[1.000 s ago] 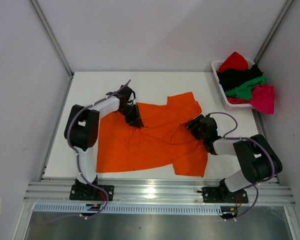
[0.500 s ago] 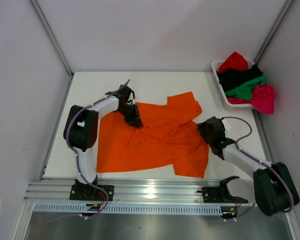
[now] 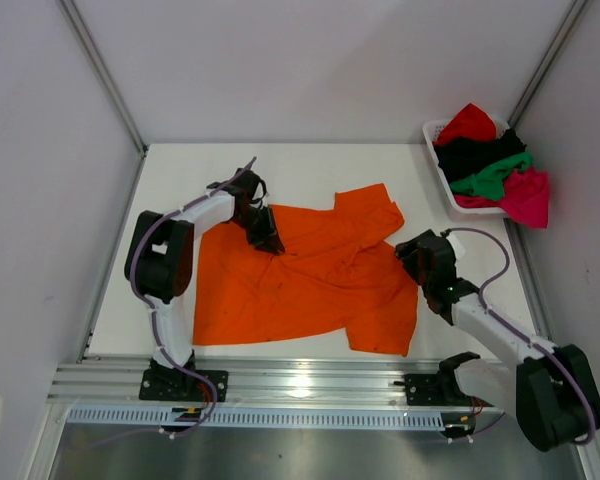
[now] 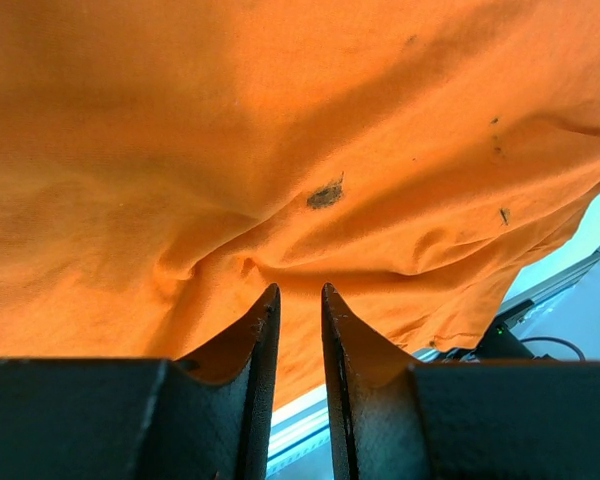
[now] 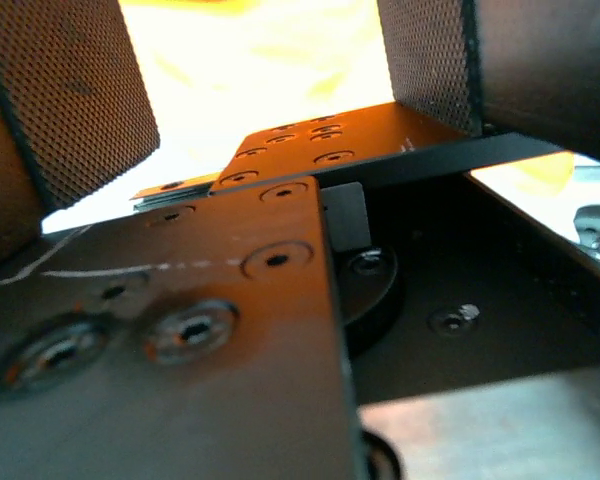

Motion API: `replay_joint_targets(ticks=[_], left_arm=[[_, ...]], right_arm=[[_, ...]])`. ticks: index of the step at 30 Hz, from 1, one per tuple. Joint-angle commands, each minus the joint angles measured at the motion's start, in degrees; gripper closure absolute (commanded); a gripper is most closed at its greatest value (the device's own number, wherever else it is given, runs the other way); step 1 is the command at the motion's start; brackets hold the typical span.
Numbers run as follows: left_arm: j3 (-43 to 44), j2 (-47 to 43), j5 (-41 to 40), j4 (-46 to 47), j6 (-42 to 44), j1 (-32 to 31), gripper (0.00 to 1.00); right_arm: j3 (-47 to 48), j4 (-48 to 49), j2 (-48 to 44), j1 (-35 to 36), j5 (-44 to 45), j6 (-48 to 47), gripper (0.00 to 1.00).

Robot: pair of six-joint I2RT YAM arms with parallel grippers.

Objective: Fold and stack the t-shirts
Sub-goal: Fold the tshirt

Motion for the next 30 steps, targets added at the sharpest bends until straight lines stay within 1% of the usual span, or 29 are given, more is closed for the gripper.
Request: replay_joint_targets(ticks=[1, 4, 6, 8, 9, 13, 17, 20, 23, 25, 27, 29, 30], left_arm=[[1.46, -2.98, 0.99, 0.37, 0.85, 0.27, 0.74], [1.38, -3.41, 0.81, 0.20, 0.94, 0.27, 0.74], [1.29, -3.68, 0.81, 0.11, 0.85, 0.27, 0.74], [1.64, -3.77, 0.72, -0.07, 0.94, 0.18, 0.74], [1.64, -3.94, 0.72, -0.15, 1.03, 0.27, 0.74], [2.25, -3.94, 0.72, -0.42, 1.03, 0.27, 0.74], [2.17, -4.03, 0.89, -0.33, 1.03, 0.27, 0.74], [2.08, -4.29, 0.89, -0.42, 1.03, 0.53, 0.74], [2.08, -4.73, 1.16, -0.33, 0.85, 0.53, 0.74], [1.99, -5.08, 1.60, -0.07, 0.76, 0.71, 0.74], [1.90, -5.35, 2.12, 0.28, 0.59, 0.71, 0.74], [1.55, -5.52, 2.56, 0.55, 0.50, 0.62, 0.74], [1.64, -5.52, 2.56, 0.46, 0.50, 0.62, 0.74]], right_arm=[[0.83, 7.43, 6.83, 0.05, -4.38, -1.79, 0.38], [2.15, 7.26, 11.66, 0.75, -6.23, 0.75, 0.39], [2.68, 6.47, 13.08, 1.37, -6.14, 3.47, 0.39], [3.20, 2.35, 13.61, 2.16, -4.74, 5.50, 0.39], [3.64, -1.32, 13.44, 2.25, -4.21, 6.38, 0.39], [3.73, -8.11, 10.81, 2.51, -2.10, 11.56, 0.39], [4.52, -15.74, 6.76, 2.51, -0.17, 14.03, 0.39], [5.58, -20.49, 5.18, 2.60, 0.89, 16.14, 0.39], [6.11, -22.97, 5.17, 2.69, 1.50, 17.72, 0.40], [5.93, -22.19, 5.70, 2.60, 1.16, 17.46, 0.39], [5.32, -15.62, 6.84, 2.69, -1.20, 12.83, 0.39], [4.96, -10.44, 7.72, 3.12, -1.66, 9.13, 0.39], [5.22, -10.15, 8.77, 3.74, -0.62, 8.94, 0.39]])
